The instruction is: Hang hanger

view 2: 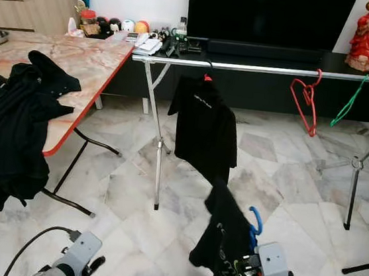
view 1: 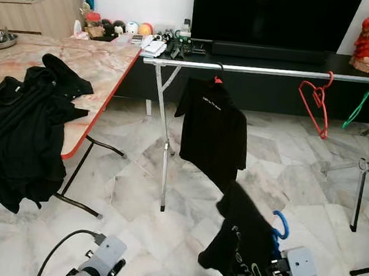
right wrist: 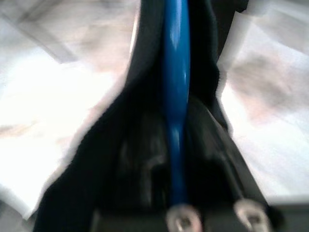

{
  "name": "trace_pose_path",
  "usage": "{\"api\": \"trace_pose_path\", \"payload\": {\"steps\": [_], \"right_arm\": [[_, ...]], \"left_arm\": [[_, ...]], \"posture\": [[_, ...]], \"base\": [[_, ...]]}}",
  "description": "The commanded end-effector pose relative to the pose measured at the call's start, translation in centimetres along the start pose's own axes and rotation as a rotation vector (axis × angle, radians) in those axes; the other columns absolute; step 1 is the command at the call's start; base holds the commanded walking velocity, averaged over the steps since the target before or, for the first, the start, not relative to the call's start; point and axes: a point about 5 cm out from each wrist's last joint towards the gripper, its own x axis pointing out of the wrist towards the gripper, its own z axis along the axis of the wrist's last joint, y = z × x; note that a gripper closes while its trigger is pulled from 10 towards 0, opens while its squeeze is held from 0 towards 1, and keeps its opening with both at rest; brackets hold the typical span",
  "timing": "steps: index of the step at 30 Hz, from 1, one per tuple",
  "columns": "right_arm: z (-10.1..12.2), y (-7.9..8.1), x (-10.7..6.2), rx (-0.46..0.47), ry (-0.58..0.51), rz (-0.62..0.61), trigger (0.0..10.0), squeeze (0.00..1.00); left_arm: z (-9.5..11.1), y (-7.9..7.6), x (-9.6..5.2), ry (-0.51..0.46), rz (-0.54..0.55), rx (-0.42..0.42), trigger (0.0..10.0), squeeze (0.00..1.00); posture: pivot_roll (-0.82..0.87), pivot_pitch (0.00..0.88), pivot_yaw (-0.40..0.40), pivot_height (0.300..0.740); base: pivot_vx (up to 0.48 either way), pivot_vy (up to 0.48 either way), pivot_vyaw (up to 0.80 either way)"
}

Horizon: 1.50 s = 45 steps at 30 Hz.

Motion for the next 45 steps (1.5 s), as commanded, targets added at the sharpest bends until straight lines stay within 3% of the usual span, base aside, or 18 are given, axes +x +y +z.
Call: {"api": "trace_pose_path", "payload": {"steps": [1,3,5,7,8,13,18,24,34,45], "right_arm": [[0.7,1.1,0.2,-0.035,-0.013,0.128,10.0,0.00],[0.9,1.1,-0.4,-0.102,0.009,0.235,10.0,0.00],[1.7,0.5,-1.0,-0.130,0.011,0.316,10.0,0.00],[1.9,0.4,-1.1,-0.138,0.015,0.349,10.0,0.00],[2.5,0.5,-1.3,-0.152,0.035,0.450,10.0,0.00],[3.7,0.7,-1.7,-0.207,0.079,0.644,10.0,0.00],[4.2,0.1,-1.6,-0.248,0.109,0.664,10.0,0.00],[4.6,1.1,-2.0,-0.246,0.103,0.732,10.0,0.00],[4.6,0.9,-2.1,-0.265,0.109,0.713,10.0,0.00],[6.3,0.2,-2.3,-0.307,0.082,0.693,10.0,0.00]], "left_arm": [[0.1,0.1,-0.1,-0.001,-0.054,0.052,10.0,0.00],[-0.1,0.8,-0.4,0.002,-0.084,0.133,10.0,0.00],[-0.3,1.7,-0.9,-0.005,-0.093,0.122,10.0,0.00],[-0.3,1.7,-0.9,-0.007,-0.112,0.133,10.0,0.00],[-0.1,1.3,-0.8,-0.013,-0.171,0.161,10.0,0.00],[1.5,0.4,-0.2,-0.045,-0.294,0.172,10.0,0.00],[3.1,0.2,0.5,-0.055,-0.389,0.141,10.0,0.00],[4.1,0.6,0.9,-0.023,-0.450,0.184,10.0,0.00],[4.1,0.1,0.8,0.026,-0.566,0.200,10.0,0.00],[4.4,-0.1,0.9,0.024,-0.583,0.158,10.0,0.00]], "posture": [[-0.03,0.000,0.016,0.740],[-0.04,0.000,0.013,0.740],[-0.03,0.000,0.004,0.740],[-0.02,0.000,0.001,0.740],[-0.02,0.000,-0.003,0.740],[-0.01,0.000,-0.016,0.740],[-0.01,0.000,-0.017,0.740],[-0.03,0.000,-0.006,0.740],[-0.02,0.000,-0.009,0.740],[-0.02,0.000,-0.013,0.740]], "base": [[0.000,0.000,0.00],[0.000,0.000,0.00],[0.000,0.000,0.00],[0.000,0.000,0.00],[0.000,0.000,0.00],[0.000,0.000,0.00],[0.000,0.000,0.00],[0.000,0.000,0.00],[0.000,0.000,0.00],[0.000,0.000,0.00]]}}
